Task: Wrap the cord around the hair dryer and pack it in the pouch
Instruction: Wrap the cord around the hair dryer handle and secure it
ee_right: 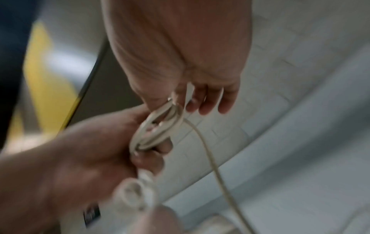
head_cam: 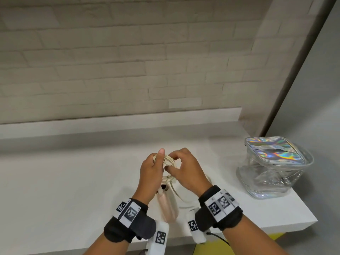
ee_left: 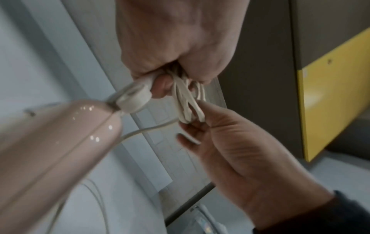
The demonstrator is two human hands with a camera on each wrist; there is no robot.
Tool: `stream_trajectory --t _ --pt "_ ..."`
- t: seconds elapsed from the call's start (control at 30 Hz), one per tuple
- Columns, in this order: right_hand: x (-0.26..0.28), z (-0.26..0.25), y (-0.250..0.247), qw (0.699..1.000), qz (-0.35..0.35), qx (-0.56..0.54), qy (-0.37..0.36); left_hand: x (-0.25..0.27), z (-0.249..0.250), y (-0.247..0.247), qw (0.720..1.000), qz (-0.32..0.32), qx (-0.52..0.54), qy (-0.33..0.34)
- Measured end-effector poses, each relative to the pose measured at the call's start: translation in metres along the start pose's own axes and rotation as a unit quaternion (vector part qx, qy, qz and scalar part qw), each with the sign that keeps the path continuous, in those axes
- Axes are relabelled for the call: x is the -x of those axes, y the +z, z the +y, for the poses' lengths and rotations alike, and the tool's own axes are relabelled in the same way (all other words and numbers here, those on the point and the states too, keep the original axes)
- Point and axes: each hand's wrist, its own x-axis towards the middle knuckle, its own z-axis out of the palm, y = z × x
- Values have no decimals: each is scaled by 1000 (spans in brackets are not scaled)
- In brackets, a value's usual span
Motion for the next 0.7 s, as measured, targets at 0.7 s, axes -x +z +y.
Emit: stream_trajectory --t 0.7 --pt "6 -33 3 957 46 273 -91 1 -8 3 993 30 -82 81"
